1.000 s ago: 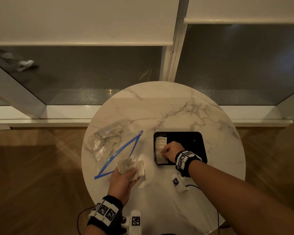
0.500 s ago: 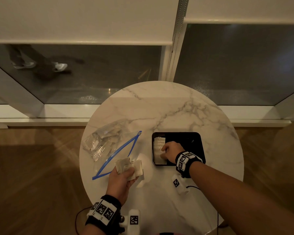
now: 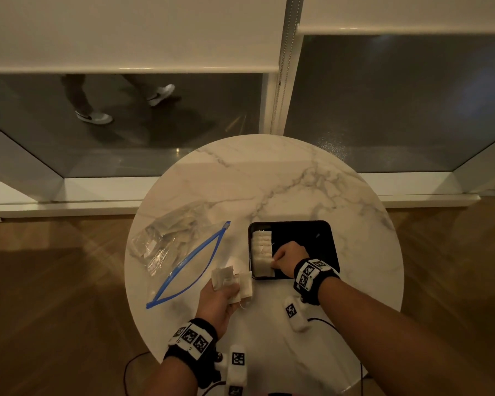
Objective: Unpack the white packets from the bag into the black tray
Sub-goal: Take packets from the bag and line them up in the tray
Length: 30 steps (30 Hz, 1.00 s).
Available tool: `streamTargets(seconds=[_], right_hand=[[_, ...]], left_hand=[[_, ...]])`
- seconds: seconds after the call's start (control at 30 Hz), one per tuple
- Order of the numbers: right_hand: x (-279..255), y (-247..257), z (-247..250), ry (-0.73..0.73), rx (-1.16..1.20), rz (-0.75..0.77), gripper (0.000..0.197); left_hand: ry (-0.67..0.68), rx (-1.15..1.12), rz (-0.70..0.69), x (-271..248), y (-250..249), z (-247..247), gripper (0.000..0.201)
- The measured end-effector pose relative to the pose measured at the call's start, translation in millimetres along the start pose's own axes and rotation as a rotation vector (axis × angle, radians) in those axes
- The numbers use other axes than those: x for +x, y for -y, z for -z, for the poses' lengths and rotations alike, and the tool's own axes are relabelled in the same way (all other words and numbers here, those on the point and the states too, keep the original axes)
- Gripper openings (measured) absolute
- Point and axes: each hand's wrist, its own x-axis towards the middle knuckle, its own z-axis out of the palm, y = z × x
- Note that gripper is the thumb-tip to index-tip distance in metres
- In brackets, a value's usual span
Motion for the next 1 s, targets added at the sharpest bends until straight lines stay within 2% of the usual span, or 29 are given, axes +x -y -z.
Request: streamTargets(seconds=[0.13,0.33,0.43,0.57,0.7,0.83,1.0], right_hand=[[-2.1,-0.6,3.3,0.015,0.051,0.089,0.016],[4.5,1.8,16.5,0.035,0.132,0.249,0.015],[9.8,8.2,24.6,0.006,0.038,0.299,0.009],[13.3,19.1,26.7,0.106,-0.211,0.389,0.005],[16.8,30.2,21.9,0.203,-0.436,0.433,0.012],[18.0,36.4,13.4,0.245,-0.485,0.452,0.018],[21.1,36.1,6.2,0.232,-0.441,0.446,0.017]], left_hand=[[0.019,0.024,-0.005,2.1,-3.6,-3.8,0.030],[0.006,0.035,-0.013,2.7,-6.5,-2.8,0.028],[-0.003,0.042,-0.026,2.3,-6.0,-1.3,0.027],[-0.017,0.045,-0.024,4.2,-3.2,1.7,0.028],[-0.038,0.041,-0.028,6.5,-0.6,6.4,0.028],[-0.054,0.048,-0.029,9.1,2.1,11.4,0.030],[-0.052,0.058,-0.031,11.1,4.9,13.8,0.030]])
